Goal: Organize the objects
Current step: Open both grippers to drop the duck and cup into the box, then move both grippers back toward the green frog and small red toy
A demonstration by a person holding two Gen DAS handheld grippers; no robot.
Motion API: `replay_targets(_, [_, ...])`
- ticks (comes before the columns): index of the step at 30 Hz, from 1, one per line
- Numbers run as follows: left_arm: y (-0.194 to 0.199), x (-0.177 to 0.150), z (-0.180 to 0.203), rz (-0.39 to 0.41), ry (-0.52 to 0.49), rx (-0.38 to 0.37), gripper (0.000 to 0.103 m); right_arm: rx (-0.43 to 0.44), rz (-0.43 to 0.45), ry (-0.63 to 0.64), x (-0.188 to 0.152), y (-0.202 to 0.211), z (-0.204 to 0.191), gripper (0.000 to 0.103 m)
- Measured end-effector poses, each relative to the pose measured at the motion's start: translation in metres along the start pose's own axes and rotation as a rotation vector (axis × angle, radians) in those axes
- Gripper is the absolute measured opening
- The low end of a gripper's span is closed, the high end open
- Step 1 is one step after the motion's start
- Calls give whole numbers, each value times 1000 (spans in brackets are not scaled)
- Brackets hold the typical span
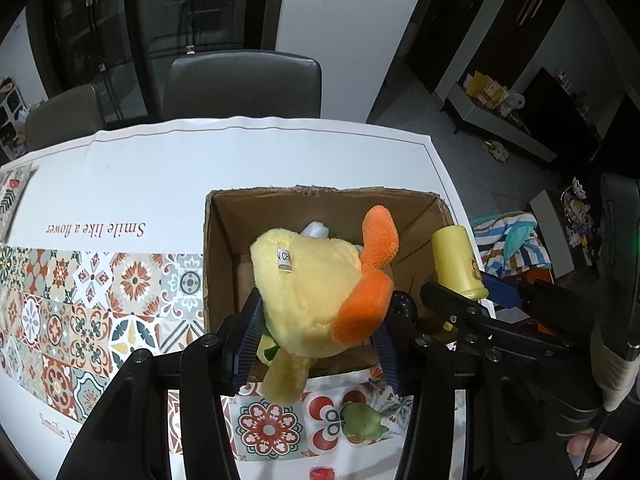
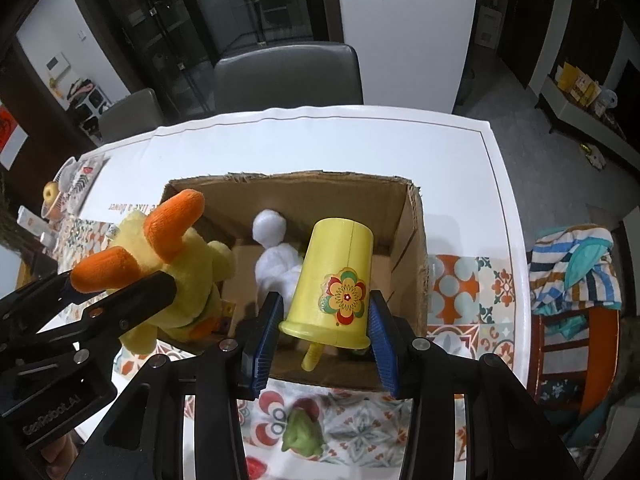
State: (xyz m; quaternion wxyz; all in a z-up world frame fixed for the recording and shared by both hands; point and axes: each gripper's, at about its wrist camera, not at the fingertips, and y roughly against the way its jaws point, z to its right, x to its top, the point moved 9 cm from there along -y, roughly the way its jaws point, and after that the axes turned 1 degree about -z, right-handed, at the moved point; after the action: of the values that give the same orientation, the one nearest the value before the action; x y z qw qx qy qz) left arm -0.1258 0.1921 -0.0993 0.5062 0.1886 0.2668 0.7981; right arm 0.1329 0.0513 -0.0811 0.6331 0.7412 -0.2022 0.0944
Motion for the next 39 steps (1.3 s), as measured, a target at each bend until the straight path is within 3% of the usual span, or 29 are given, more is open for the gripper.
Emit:
replay_targets(3, [0, 0, -2, 2, 7, 0, 52, -2, -13, 5, -1, -5, 0, 43])
replay_targets(6, [2, 2, -2, 9, 8, 11, 58, -12, -27, 7, -3, -8, 0, 54])
replay_targets(18, [28, -8, -6, 86, -14, 70, 62, -39, 39, -27, -11, 18, 5, 59])
replay_targets(39, [78, -52, 8, 180, -39, 89, 62, 4, 154, -56, -57, 73, 3, 60])
